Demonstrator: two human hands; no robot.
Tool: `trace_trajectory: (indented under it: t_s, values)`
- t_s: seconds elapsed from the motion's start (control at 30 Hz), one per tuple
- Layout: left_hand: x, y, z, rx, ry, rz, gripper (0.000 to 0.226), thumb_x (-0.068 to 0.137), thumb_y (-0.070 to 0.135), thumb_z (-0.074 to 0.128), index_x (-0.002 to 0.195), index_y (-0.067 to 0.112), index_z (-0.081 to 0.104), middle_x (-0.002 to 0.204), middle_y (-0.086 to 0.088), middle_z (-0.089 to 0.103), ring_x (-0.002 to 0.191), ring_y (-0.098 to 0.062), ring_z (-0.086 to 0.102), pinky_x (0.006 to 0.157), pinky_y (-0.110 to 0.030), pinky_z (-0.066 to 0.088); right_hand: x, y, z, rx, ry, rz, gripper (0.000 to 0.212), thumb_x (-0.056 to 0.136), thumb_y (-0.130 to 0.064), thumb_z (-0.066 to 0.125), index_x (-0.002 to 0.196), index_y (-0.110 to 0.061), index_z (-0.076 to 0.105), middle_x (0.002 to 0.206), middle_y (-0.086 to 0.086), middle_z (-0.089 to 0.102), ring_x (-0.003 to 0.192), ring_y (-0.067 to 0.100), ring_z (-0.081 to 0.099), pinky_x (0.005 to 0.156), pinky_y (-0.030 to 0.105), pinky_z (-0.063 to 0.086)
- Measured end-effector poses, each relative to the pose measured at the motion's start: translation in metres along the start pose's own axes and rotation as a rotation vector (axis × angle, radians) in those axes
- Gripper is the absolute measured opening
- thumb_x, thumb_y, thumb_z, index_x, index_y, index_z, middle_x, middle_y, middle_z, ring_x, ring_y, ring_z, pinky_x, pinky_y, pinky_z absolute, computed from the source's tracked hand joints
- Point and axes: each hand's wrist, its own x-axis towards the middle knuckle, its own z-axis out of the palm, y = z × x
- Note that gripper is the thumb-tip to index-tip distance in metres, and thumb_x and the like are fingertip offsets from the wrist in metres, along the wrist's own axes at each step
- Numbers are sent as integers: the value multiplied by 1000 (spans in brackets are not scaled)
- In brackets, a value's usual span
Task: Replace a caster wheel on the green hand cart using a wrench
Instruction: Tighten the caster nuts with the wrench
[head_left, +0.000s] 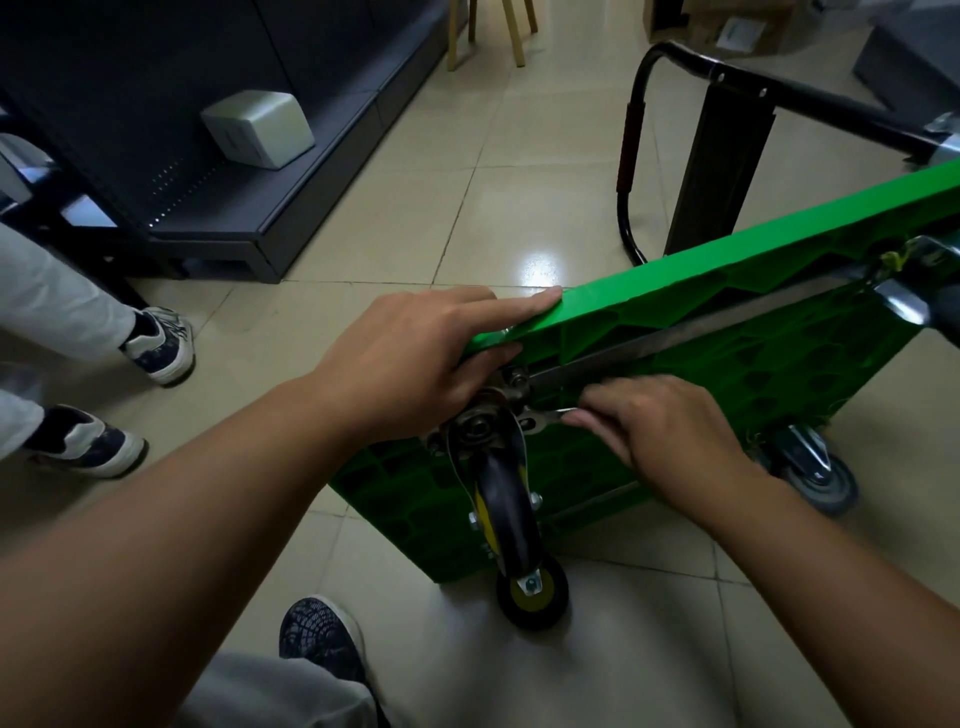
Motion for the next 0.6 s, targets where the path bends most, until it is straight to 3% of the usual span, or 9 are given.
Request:
trace_trajectory:
  t_s: [0.1,0.2,0.27,0.33,0.4,0.5,0.6]
  values:
    - [-1,1,3,-3,6,-1,55,105,38,52,157,46,37,112,8,69,88,-19,63,69,-43,53,-15,-2,26,226,0,195,31,94,-44,59,79,-20,70,64,-8,59,57,15,56,53,29,47]
    - [1,-2,3,-21,18,7,52,105,38,51,156,46,38,119,7,70,97,-22,67,74,-45,55,-27,-29,63,700,18,560,21,97,-27,65,78,-20,69,60,-9,54,56,10,52,54,31,41]
    - [2,-2,2,-26,13,6,53,103,41,49,155,46,39,119,7,70,97,-23,68,74,-45,55,-30,-58,82,1027,35,771,27,100,-25,61,74,-19,68,63,0,61,60,7,54,57,29,42]
    - [1,0,1,-37,2,12,54,102,41,49,155,46,40,119,6,70,98,-24,68,74,-46,55,-32,-78,91,1236,34,834,31,102,-33,55,81,-16,70,74,12,67,66,9,58,59,26,43]
    - [1,0,1,-38,3,19,53,103,41,49,155,45,40,120,5,71,98,-24,69,75,-46,56,-38,-79,88,1292,6,839,33,101,-38,55,83,-15,70,70,16,63,63,12,56,57,26,41]
    - [1,1,-1,-29,-1,17,52,106,40,49,156,45,38,122,6,70,96,-22,68,75,-45,56,-54,-47,66,1061,-119,765,33,100,-35,59,70,-21,64,60,-2,54,57,10,52,58,31,41]
    - [-1,1,-3,-25,-2,10,54,104,38,52,156,45,39,120,6,70,95,-23,67,74,-44,54,-70,-2,38,127,-606,410,26,102,-46,52,101,-24,67,90,-2,71,89,20,68,73,35,46]
